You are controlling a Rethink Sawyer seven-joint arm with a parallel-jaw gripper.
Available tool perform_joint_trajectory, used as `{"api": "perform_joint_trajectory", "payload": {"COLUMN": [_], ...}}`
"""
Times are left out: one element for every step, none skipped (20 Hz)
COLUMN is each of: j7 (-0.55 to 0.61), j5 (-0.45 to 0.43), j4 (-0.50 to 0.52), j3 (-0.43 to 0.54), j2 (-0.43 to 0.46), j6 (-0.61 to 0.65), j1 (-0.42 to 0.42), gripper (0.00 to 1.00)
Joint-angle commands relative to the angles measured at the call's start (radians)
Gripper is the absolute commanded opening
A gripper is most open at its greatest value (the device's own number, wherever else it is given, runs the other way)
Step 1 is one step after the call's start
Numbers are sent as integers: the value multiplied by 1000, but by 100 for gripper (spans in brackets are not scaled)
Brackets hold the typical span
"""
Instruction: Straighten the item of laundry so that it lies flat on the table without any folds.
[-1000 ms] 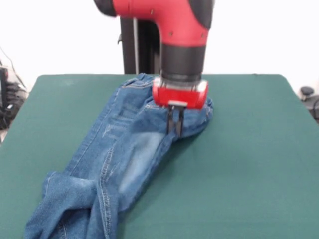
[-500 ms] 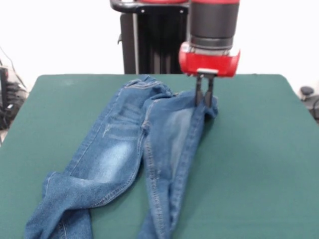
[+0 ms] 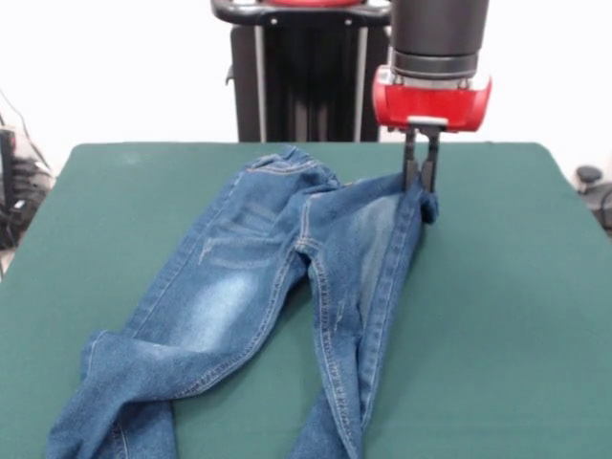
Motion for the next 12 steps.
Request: {"api": "perform_joint_trajectory", "payload": {"j7": [144,139,137,136,133,131,133,135,144,153,157,162], "j5": [63,63,61,60,52,42,26,14,12,11,25,39], "j4": [105,109,108,108,101,94,80,74,72,71,79,86], "j3": [93,101,99,98,87,75,51,40,31,22,33,43], "j2": [46,54,59,60,60,59,60,59,59,59,58,58], "j6": [-27,-39,-44,-48,-45,-43,-48,-64,-74,-85,-78,-70], "j1": [-6,-14,-14,-13,-4,5,23,31,38,45,37,28], "gripper": [0,0,0,0,0,0,0,100,100,100,100,100]}}
